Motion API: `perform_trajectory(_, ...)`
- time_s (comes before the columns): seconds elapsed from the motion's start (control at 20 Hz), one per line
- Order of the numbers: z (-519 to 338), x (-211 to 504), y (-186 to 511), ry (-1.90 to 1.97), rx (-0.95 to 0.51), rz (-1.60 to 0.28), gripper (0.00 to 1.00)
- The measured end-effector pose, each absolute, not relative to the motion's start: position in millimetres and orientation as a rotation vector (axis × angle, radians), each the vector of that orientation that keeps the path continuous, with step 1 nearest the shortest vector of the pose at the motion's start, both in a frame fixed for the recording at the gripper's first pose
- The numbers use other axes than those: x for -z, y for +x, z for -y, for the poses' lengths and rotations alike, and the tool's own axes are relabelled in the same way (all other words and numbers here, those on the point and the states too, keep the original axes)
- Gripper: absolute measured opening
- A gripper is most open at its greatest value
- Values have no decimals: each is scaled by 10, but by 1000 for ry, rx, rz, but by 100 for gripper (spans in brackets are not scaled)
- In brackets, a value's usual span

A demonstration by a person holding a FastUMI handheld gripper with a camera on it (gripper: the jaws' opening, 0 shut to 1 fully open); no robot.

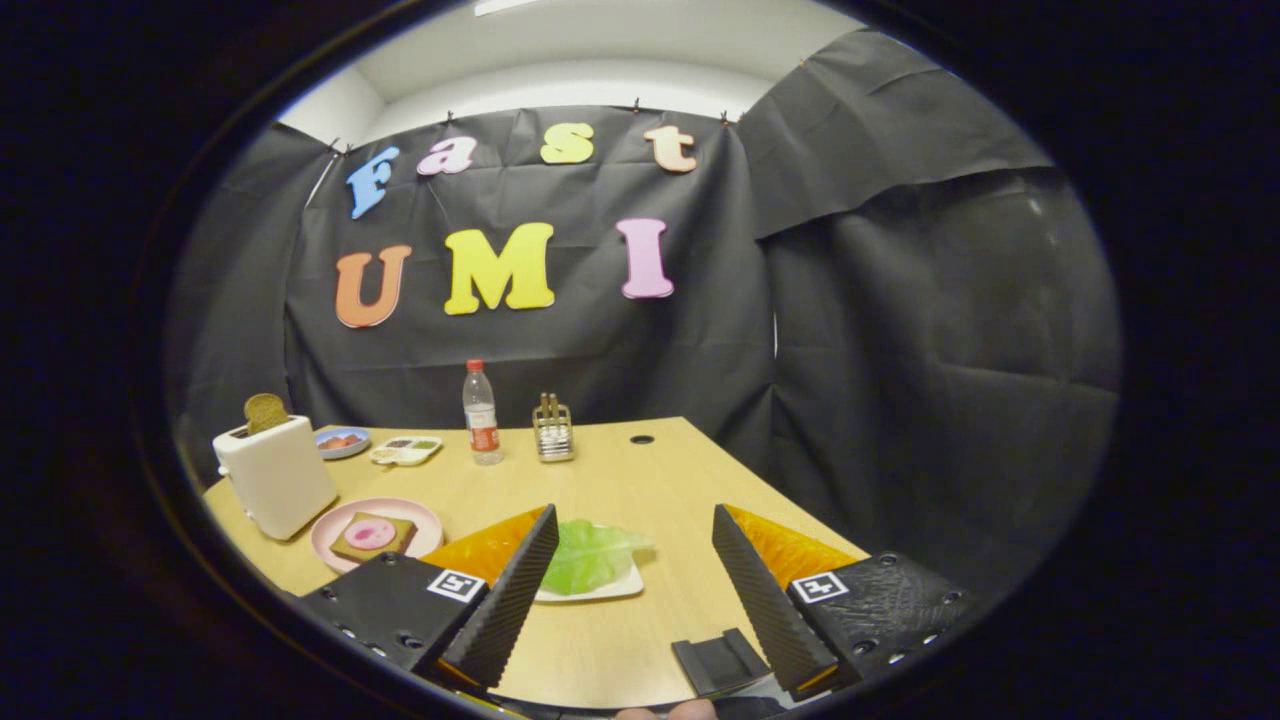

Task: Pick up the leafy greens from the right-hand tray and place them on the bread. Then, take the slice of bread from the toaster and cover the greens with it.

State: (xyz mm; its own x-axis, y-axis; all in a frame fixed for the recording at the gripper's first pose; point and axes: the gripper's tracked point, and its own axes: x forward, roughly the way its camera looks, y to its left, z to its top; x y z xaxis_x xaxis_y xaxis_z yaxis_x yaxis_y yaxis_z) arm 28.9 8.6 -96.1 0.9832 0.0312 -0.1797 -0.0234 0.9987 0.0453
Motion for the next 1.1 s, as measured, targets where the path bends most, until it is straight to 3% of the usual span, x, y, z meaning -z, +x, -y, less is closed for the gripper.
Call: perform_trajectory(1.1,-226,2158,1560,312,19,-536,96)
